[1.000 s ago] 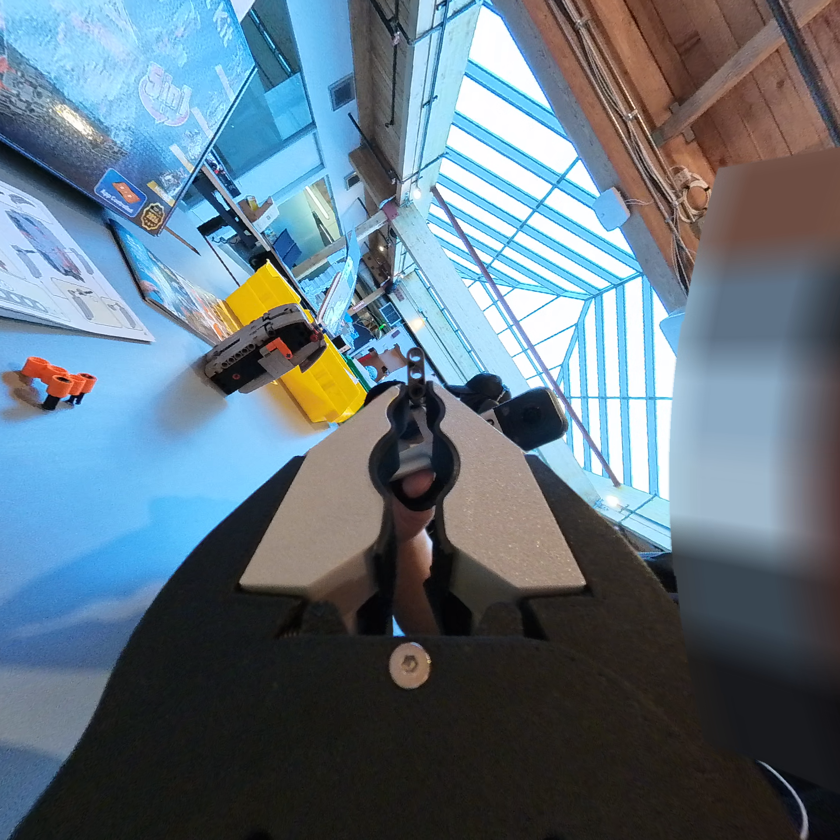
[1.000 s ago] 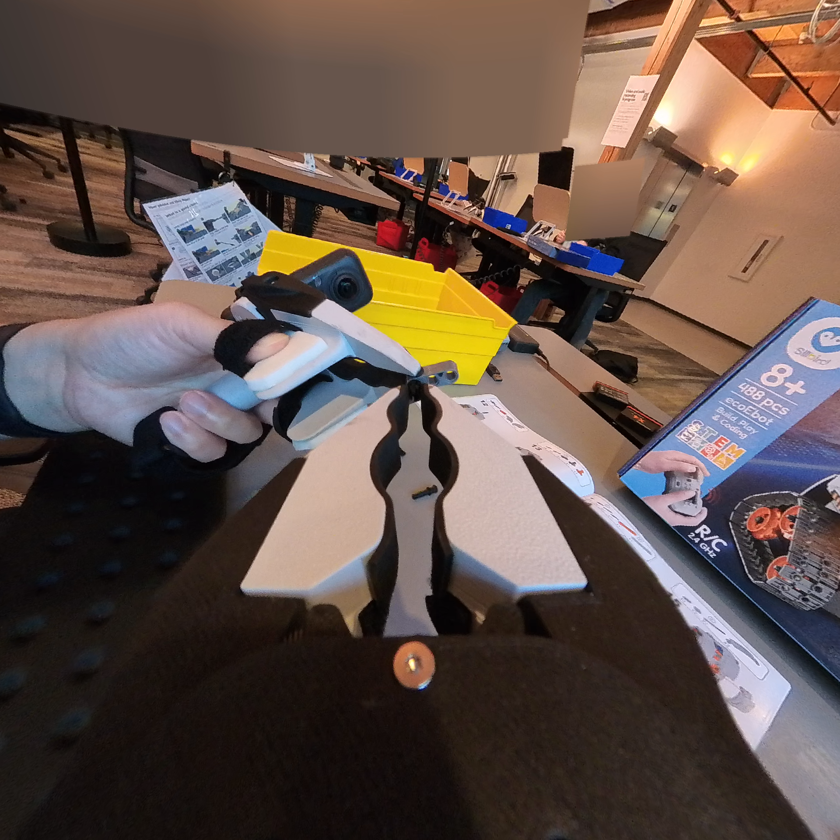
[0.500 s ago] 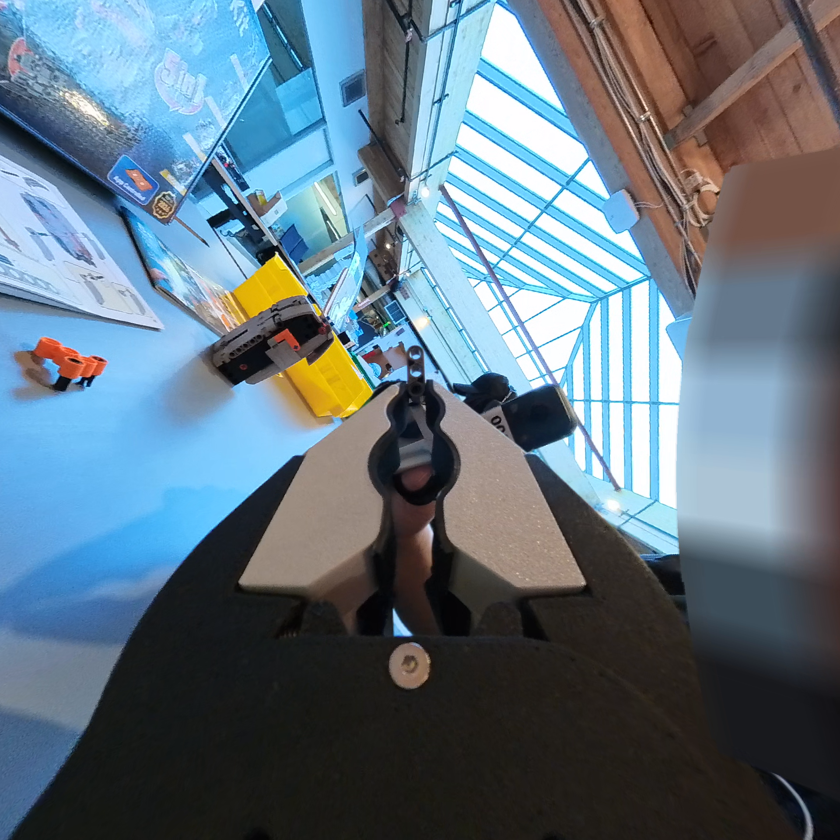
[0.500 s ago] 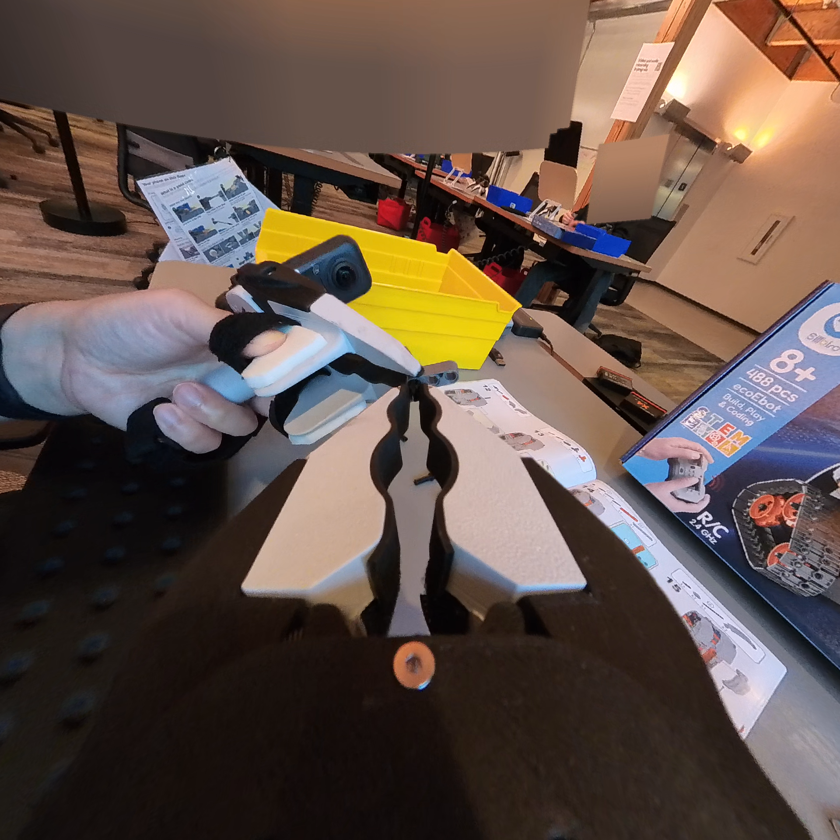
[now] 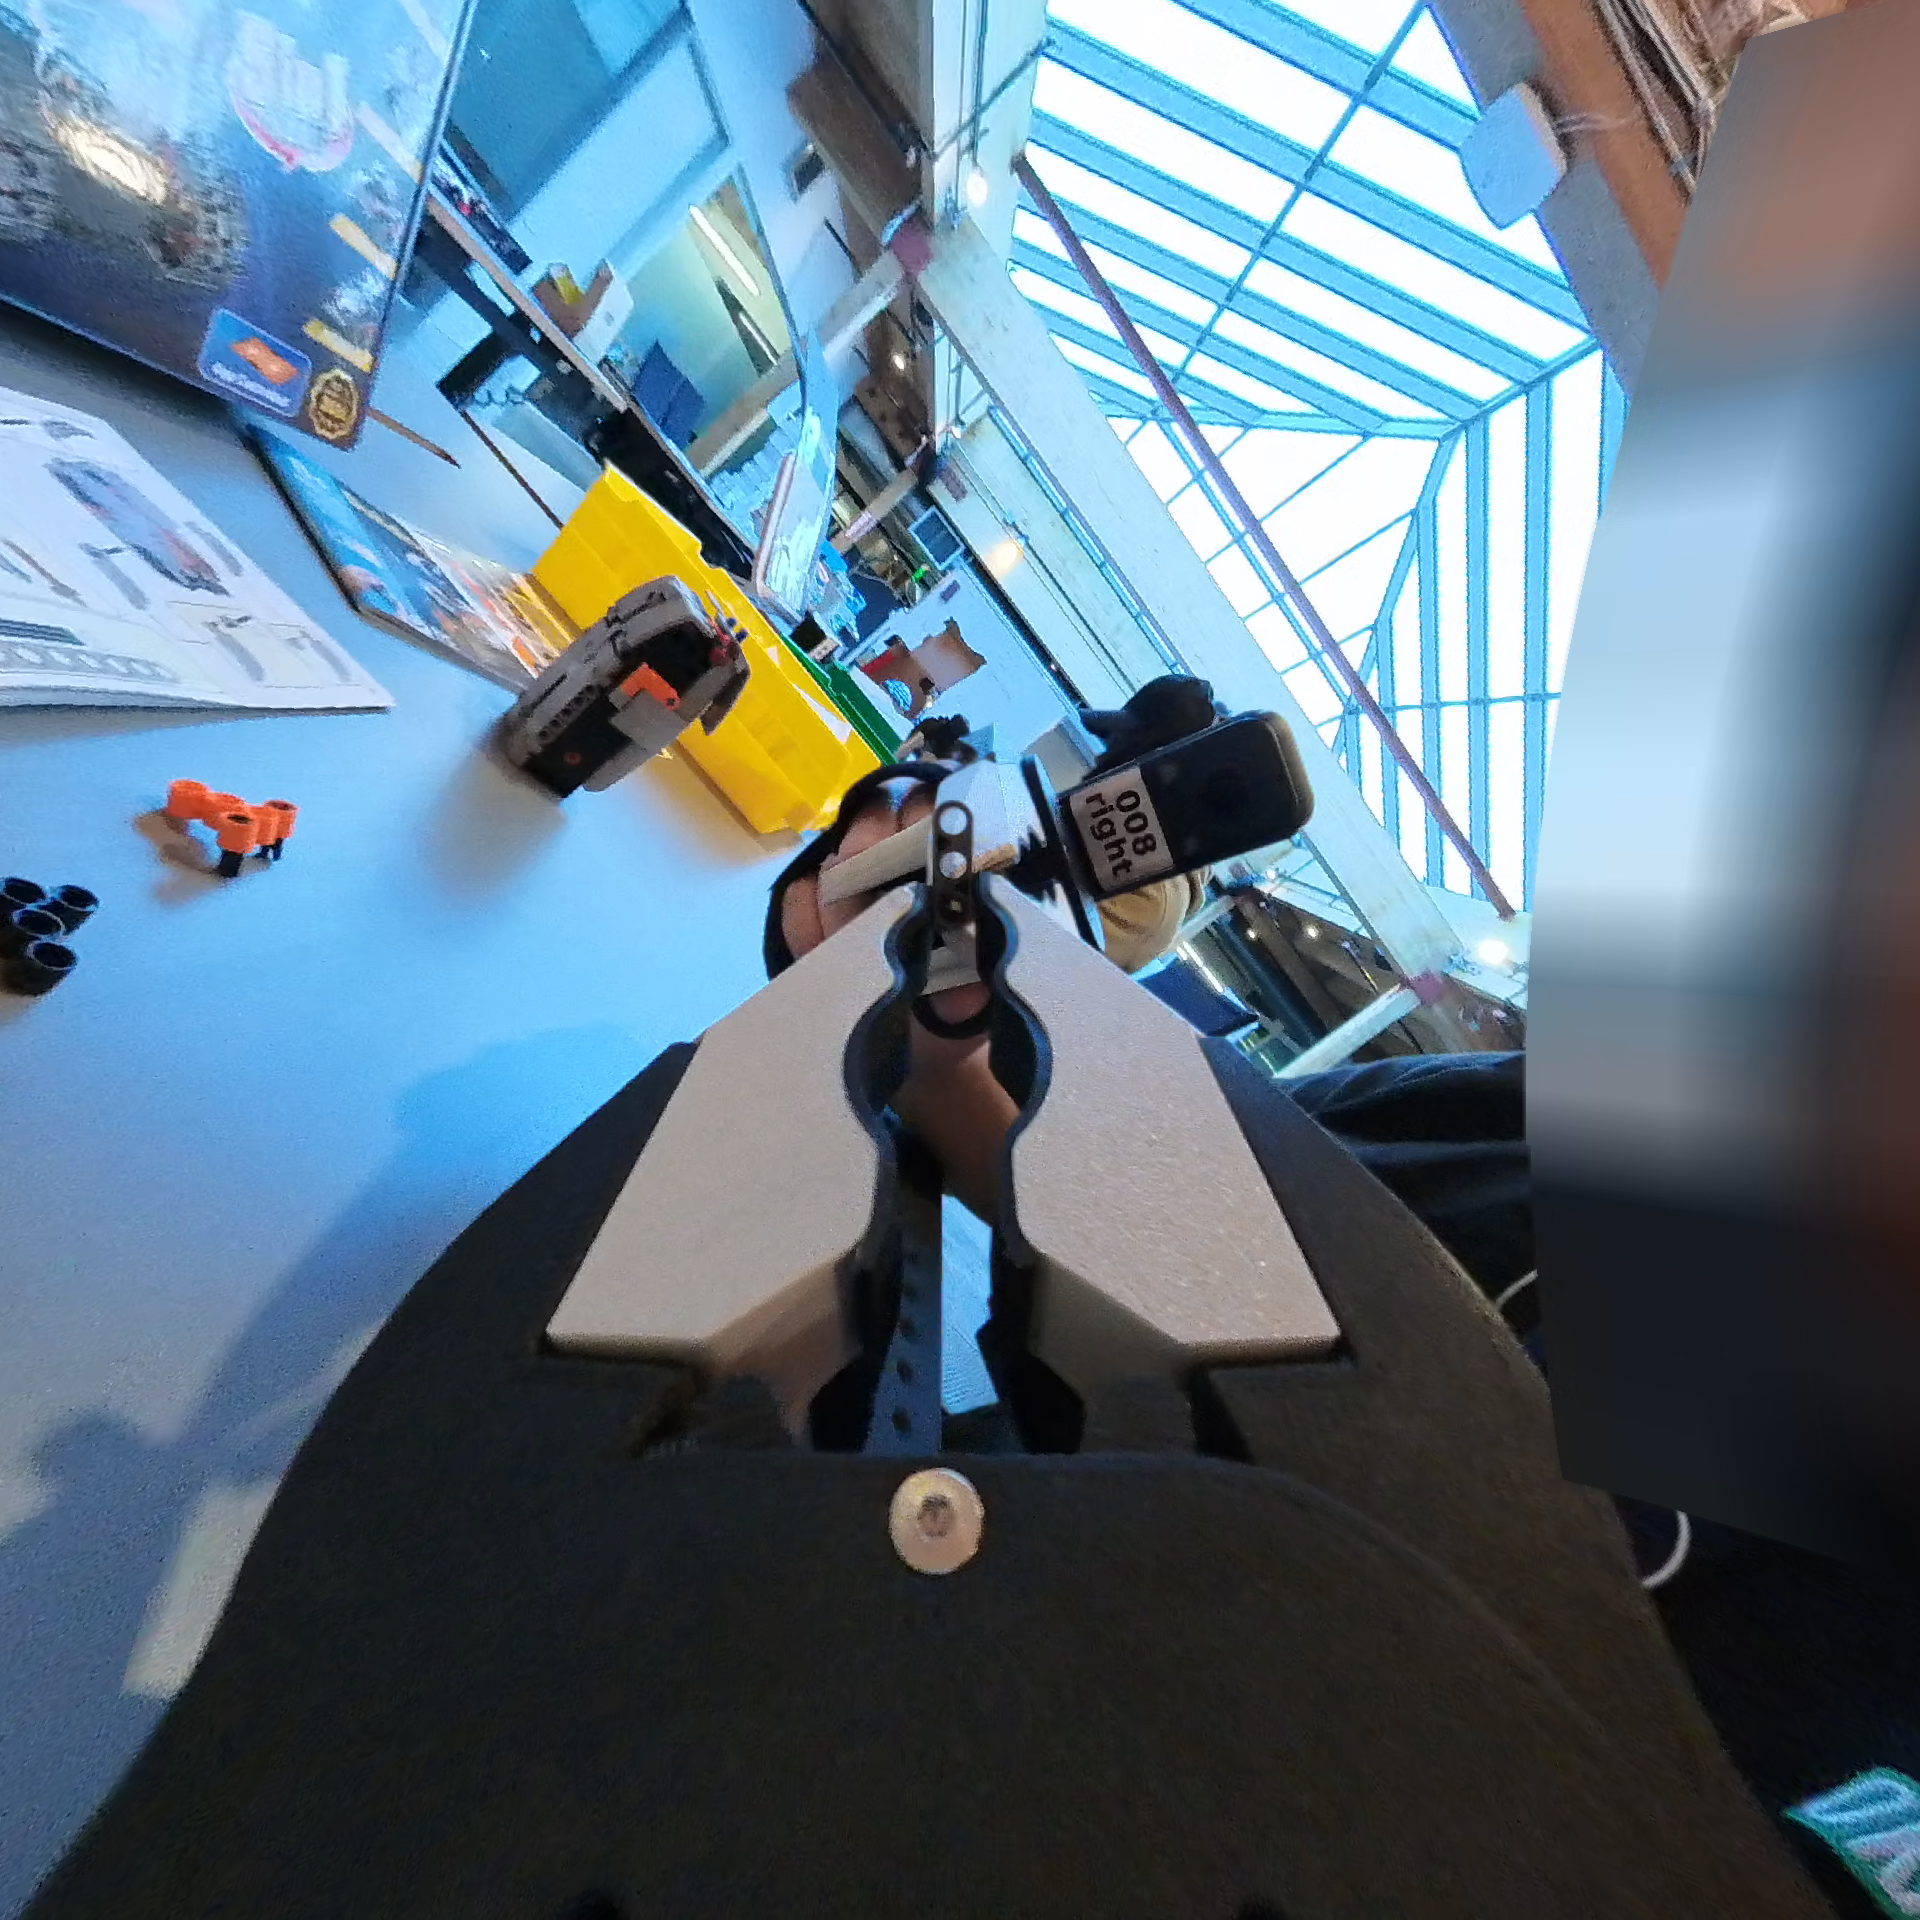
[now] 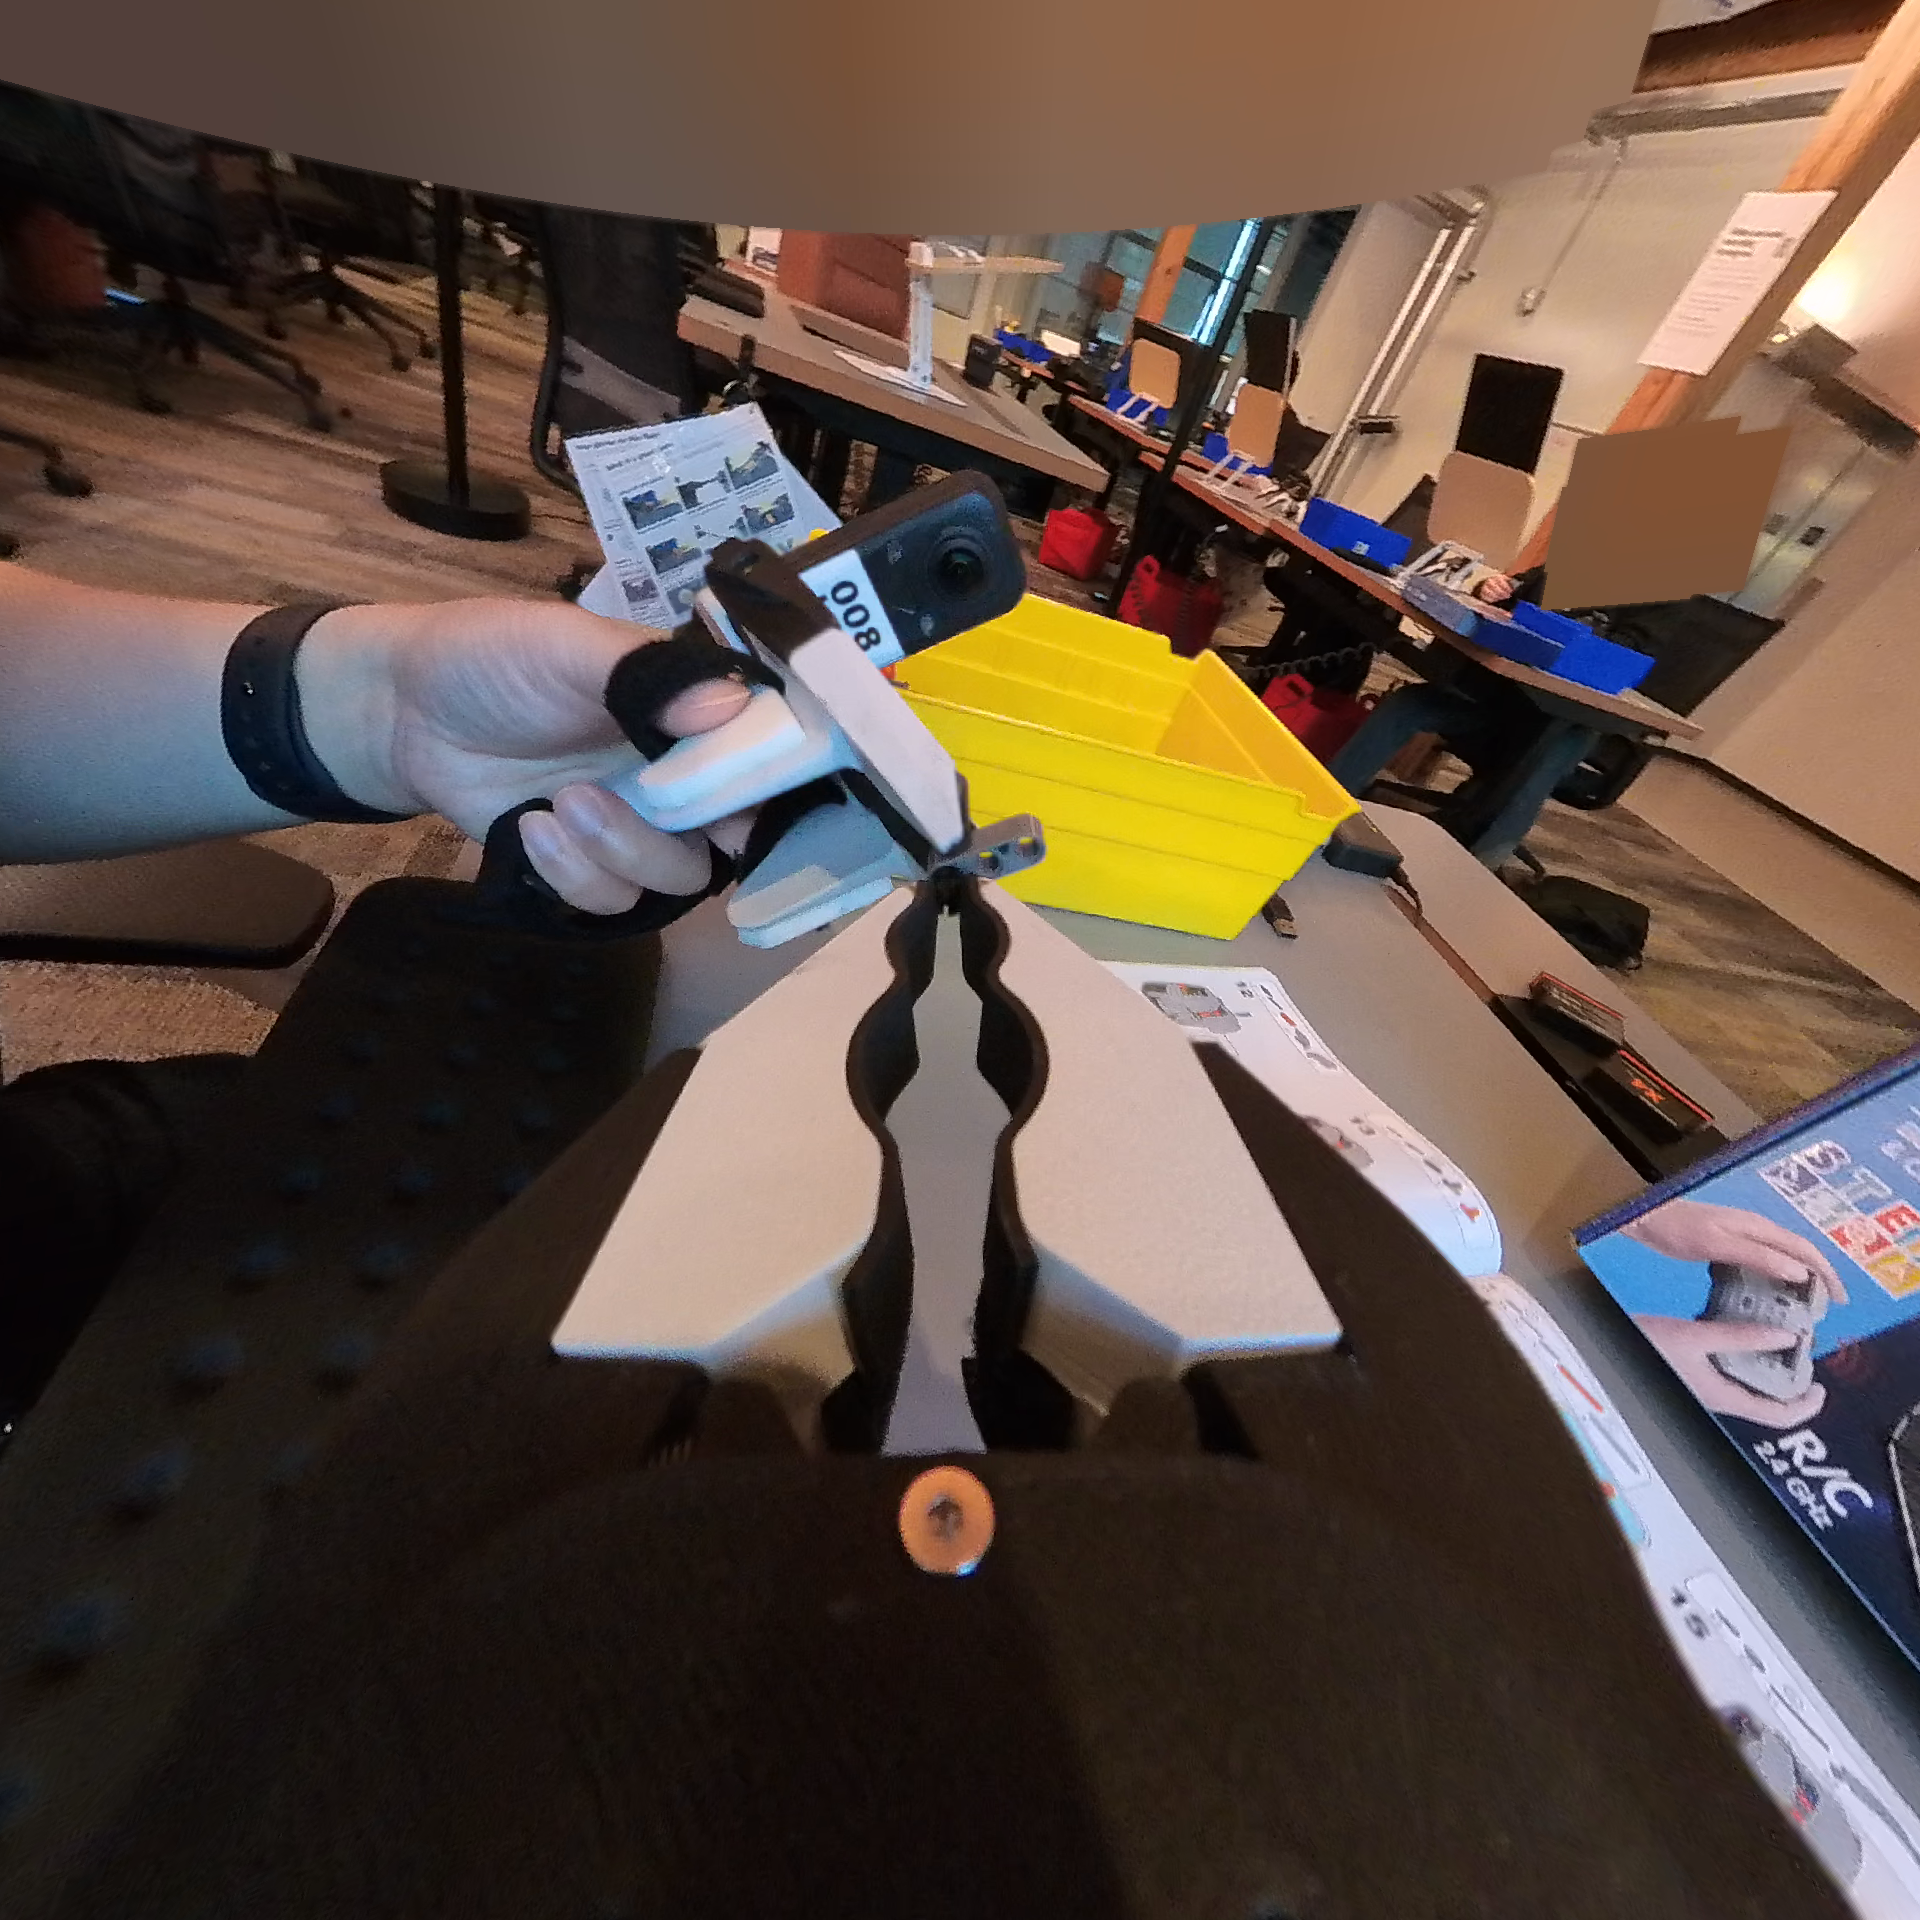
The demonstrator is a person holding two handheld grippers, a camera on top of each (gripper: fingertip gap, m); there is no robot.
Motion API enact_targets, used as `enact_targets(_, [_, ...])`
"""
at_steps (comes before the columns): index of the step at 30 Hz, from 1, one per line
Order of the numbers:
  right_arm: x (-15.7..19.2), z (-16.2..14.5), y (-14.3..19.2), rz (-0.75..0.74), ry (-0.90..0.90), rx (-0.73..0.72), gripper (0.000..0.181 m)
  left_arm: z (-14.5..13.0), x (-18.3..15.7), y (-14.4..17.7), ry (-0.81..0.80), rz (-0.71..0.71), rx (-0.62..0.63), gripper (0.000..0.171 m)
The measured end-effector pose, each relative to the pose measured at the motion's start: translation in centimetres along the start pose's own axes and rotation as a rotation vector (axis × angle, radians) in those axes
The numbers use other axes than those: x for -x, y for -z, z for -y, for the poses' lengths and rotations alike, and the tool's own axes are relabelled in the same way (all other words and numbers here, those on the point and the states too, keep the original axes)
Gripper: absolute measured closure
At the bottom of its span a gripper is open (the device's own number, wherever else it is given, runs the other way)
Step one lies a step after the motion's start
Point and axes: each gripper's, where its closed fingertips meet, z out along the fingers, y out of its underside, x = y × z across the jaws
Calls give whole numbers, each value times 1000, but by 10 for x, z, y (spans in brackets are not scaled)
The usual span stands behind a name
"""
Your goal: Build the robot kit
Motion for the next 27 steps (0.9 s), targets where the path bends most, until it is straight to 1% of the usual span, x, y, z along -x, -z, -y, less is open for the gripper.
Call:
enact_targets(4, [3, 0, -8, 49, 18, 17, 178, 1, 0, 9, -1, 0, -10, 168])
enact_targets(8, [5, 1, -18, 102, 9, 12, 178, 0, -1, 16, -17, 11, 17, 166])
enact_targets(10, [5, 3, -22, 130, -8, -2, 179, 3, -3, 20, -17, 3, 2, 159])
enact_targets(11, [5, 4, -24, 141, -12, -5, 179, 7, -3, 23, -11, 6, -14, 151])
enact_targets(12, [5, 4, -25, 156, -20, -10, 179, 13, -2, 28, -11, 13, -36, 149])
enact_targets(14, [7, 6, -26, 195, -57, -28, 179, 22, -1, 37, -24, 23, -70, 152])
enact_targets(17, [9, 4, -28, 225, -79, -35, 179, 16, 1, 36, -10, 25, -24, 153])
enact_targets(19, [12, 2, -30, 237, -71, -31, 179, 15, 4, 34, 6, 30, -27, 153])
enact_targets(20, [14, 2, -30, 245, -68, -28, 179, 15, 4, 34, 16, 18, -32, 156])
enact_targets(22, [14, 0, -31, 240, -61, -20, 179, 16, 2, 34, 2, 3, -34, 168])
enact_targets(25, [16, -2, -31, 248, -64, -19, 179, 14, 2, 33, 1, 2, -13, 166])
enact_targets(27, [16, -3, -30, 251, -63, -19, 178, 14, 2, 32, -1, 1, -13, 168])
